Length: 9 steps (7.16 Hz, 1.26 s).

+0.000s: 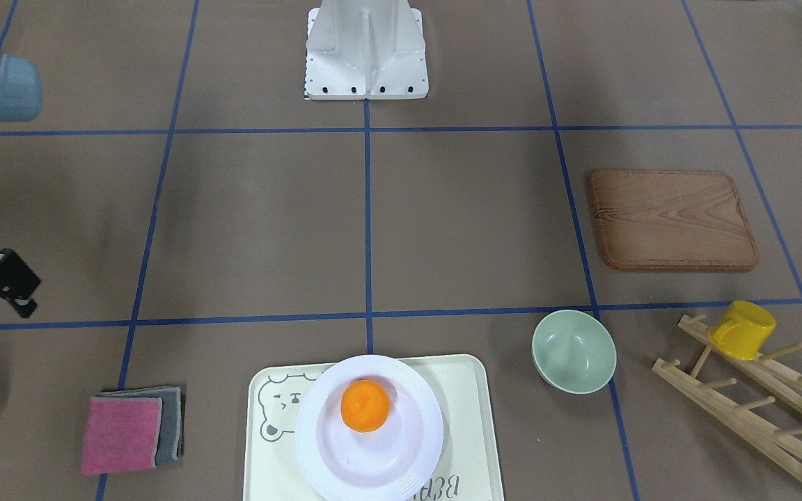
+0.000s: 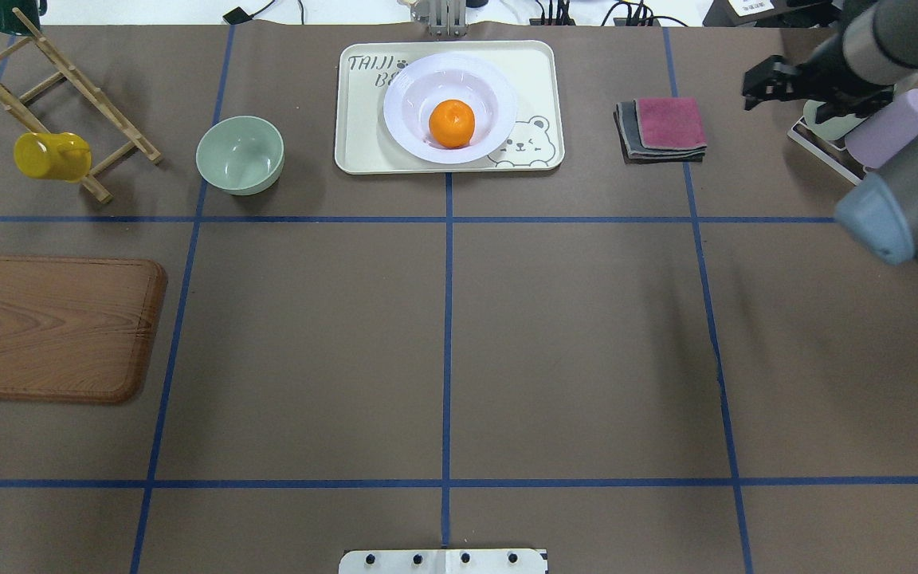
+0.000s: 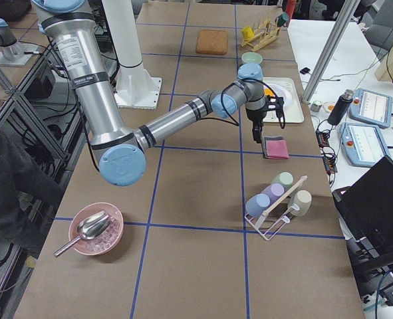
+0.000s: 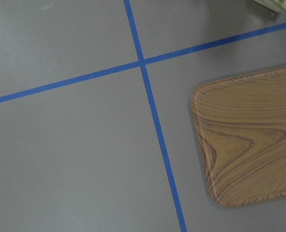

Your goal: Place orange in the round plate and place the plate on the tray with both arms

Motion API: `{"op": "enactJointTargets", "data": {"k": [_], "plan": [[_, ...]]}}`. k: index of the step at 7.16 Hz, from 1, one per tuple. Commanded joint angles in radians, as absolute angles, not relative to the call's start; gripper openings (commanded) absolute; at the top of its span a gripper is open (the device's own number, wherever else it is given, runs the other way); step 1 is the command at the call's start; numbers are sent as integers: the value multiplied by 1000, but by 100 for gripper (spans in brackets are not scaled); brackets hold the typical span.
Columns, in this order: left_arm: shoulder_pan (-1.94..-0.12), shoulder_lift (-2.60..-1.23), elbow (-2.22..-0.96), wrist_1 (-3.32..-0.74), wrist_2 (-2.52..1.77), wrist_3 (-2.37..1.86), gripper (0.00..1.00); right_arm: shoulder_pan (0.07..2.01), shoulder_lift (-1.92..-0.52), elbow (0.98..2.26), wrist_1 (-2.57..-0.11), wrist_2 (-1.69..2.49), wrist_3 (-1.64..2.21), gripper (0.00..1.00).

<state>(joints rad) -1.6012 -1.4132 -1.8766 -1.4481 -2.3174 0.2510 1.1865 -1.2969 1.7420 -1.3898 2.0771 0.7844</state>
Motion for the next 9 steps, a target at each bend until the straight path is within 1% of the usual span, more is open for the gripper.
{"op": "enactJointTargets", "data": {"k": [1, 3, 5, 6, 9], "plan": [[-1601, -1407, -1884, -1447, -2321, 259, 99, 1383, -1476, 1741, -1388, 2187, 393, 100], [-1600, -1390, -1890, -1448, -2316, 261, 99, 1486, -1612, 1741, -1393, 2206, 136, 100], [-1600, -1388, -1885, -1448, -2312, 259, 99, 1544, -1707, 1744, -1393, 2270, -45, 100], [-1600, -1384, -1885, -1448, -2313, 259, 99, 1558, -1735, 1747, -1397, 2340, -69, 100], [-1600, -1382, -1879, -1447, -2313, 259, 99, 1552, -1730, 1755, -1512, 2391, -74, 100]]}}
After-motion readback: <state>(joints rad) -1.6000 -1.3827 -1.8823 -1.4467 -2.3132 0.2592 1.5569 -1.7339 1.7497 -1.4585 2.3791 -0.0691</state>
